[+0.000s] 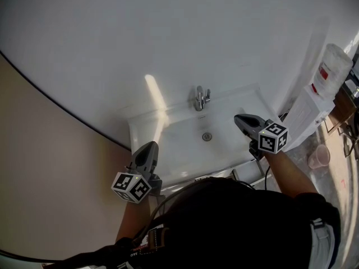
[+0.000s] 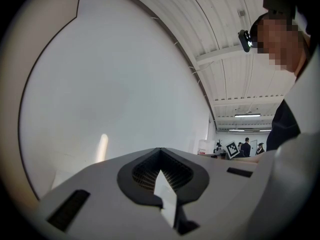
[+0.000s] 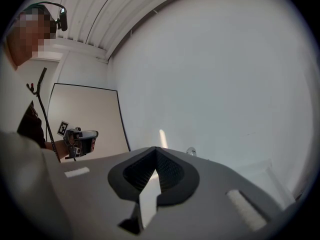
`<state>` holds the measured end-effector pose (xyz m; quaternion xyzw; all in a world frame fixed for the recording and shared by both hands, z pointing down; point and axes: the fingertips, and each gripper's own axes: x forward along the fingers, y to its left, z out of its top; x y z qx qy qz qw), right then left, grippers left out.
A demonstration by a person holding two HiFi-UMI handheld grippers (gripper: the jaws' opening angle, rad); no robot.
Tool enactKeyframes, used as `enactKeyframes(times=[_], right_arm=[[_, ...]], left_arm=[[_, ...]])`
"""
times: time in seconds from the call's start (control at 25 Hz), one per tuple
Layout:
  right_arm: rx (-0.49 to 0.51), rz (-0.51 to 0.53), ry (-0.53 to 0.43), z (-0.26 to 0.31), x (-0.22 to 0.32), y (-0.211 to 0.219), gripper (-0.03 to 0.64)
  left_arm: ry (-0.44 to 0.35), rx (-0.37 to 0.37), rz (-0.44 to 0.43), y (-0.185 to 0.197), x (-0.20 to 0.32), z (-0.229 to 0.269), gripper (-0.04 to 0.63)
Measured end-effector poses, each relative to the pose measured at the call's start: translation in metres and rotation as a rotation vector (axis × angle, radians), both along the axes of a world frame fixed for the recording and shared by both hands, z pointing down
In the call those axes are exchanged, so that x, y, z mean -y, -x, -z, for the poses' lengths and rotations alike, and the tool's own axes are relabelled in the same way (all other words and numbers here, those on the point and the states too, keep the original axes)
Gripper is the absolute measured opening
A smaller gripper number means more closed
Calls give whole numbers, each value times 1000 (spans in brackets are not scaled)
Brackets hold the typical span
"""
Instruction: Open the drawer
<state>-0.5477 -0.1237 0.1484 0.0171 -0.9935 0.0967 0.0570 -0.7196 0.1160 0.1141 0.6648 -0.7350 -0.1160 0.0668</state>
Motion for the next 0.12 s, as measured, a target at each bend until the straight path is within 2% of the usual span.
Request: enactKeyframes(times=[0.12], right_arm=[[-1, -1, 0, -2, -1, -2, -2]], left_arm=[[0, -1, -3, -2, -1, -2, -9]])
